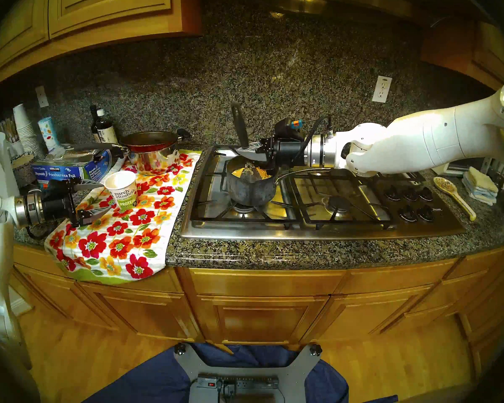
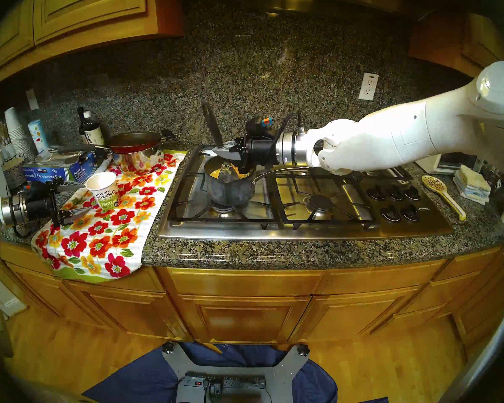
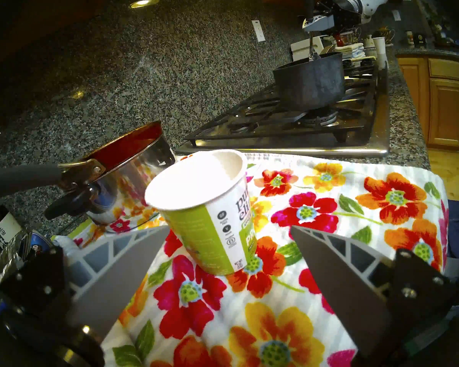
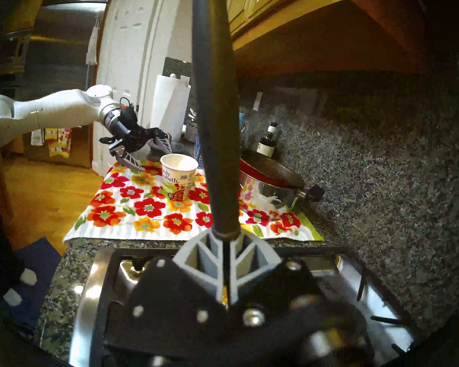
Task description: Pour oats into pot and stir with a spoon
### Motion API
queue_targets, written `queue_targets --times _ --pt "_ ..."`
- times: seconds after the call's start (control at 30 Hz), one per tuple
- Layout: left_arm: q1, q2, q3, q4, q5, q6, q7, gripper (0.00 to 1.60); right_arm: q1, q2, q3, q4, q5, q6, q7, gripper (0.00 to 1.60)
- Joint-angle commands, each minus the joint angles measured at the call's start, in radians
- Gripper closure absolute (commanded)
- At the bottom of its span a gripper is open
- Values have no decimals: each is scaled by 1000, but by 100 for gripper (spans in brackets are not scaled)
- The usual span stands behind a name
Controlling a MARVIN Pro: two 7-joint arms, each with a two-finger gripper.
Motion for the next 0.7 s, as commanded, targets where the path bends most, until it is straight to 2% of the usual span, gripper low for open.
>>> queue_targets --times 0.0,0.27,0.47,0.67 --pt "-23 16 -12 -15 -18 0 2 0 49 30 51 48 72 69 73 160" --pt "-25 17 -11 -13 -22 0 2 0 -14 5 70 125 121 148 162 160" --pt "-26 18 -11 -12 -24 -1 2 0 -57 -25 71 163 123 164 183 160" --pt "-25 18 -11 -12 -24 -1 2 0 -61 -53 66 181 114 188 192 160"
